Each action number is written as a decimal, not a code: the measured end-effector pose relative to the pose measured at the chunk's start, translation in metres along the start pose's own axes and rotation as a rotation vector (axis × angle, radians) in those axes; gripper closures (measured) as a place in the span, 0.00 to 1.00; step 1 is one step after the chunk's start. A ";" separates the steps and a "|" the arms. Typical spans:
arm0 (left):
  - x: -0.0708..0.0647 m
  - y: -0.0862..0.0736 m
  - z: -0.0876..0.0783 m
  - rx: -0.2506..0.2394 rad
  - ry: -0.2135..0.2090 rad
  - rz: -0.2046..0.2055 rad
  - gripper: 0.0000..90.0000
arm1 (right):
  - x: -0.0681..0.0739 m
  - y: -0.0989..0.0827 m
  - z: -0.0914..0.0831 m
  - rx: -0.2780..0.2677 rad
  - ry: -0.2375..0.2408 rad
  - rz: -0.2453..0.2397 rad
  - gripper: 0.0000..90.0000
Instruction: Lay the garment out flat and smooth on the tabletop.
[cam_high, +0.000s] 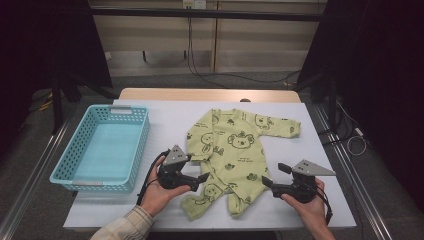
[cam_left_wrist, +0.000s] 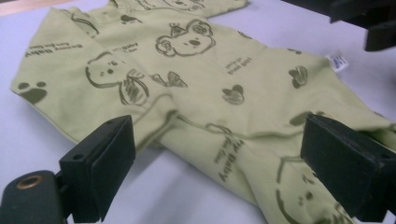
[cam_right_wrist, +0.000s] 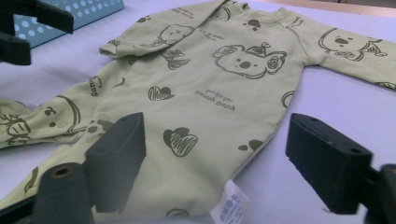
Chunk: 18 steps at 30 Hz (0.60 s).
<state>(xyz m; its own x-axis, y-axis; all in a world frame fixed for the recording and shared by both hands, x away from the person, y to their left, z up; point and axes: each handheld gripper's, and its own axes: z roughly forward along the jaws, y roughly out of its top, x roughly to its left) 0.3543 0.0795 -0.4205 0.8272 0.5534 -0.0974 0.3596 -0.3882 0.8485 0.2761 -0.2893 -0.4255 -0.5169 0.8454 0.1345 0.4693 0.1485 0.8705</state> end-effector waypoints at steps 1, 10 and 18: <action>0.001 0.001 0.002 -0.009 0.011 0.000 0.11 | 0.001 0.000 0.000 -0.003 -0.007 -0.002 0.19; 0.016 0.009 0.028 0.010 0.085 0.008 0.15 | 0.008 -0.003 -0.006 -0.017 -0.003 0.007 0.08; 0.016 0.009 0.048 0.060 0.119 0.062 0.38 | 0.007 -0.003 -0.005 -0.030 -0.008 0.003 0.05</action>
<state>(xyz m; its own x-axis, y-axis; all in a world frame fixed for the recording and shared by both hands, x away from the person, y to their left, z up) 0.3914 0.0489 -0.4390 0.7928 0.6092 0.0195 0.3378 -0.4659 0.8178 0.2671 -0.2862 -0.4249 -0.5096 0.8500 0.1335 0.4492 0.1305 0.8839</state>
